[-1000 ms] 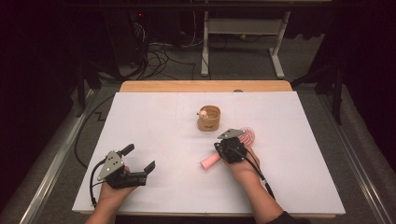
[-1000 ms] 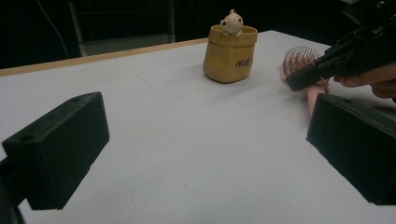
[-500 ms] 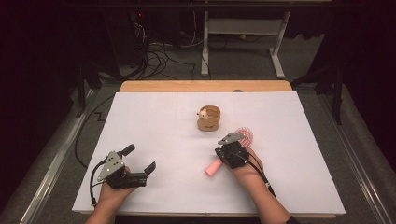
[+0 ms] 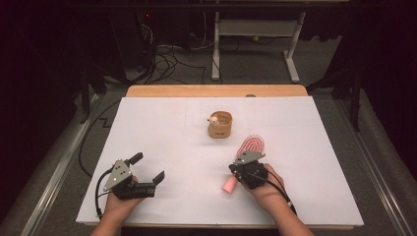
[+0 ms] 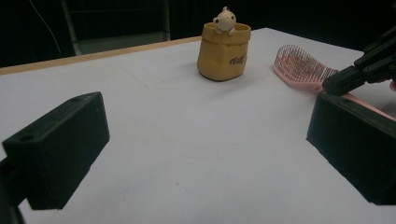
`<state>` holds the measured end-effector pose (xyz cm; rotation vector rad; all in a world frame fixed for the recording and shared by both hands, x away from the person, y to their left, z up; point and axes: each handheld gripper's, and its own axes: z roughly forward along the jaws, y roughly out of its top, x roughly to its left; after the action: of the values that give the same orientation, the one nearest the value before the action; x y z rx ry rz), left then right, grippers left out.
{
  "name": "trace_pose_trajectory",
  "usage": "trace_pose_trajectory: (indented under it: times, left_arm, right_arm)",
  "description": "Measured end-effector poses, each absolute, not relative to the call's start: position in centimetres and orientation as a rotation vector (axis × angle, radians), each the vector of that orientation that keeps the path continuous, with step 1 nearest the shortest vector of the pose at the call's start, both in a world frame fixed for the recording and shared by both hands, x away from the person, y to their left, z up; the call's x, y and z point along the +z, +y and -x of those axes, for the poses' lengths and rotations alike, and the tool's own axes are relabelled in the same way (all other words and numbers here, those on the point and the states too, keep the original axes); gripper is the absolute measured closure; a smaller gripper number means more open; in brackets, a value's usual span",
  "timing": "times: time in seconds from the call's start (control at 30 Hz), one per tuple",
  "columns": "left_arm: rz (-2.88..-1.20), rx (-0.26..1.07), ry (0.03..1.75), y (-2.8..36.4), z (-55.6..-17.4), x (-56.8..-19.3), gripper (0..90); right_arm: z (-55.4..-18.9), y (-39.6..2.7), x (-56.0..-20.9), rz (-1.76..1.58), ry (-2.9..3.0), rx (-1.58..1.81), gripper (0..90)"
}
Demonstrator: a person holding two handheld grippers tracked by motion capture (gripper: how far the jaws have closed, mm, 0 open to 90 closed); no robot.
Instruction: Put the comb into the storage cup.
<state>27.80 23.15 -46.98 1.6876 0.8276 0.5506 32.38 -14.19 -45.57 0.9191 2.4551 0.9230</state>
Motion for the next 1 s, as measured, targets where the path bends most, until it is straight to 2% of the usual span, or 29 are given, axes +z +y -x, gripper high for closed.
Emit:
trace_pose_trajectory:
  times: [0.53,1.0]
  left_arm:
    - [-1.683,0.546,0.828,23.3,-27.7,-47.0,0.0]
    - [-1.684,0.544,0.831,23.3,-27.7,-47.0,0.0]
  right_arm:
    - [-32.7,-13.9,-45.8,-0.87,2.494,0.88,90.0]
    - [-29.9,-16.0,-45.3,-0.845,2.514,0.92,90.0]
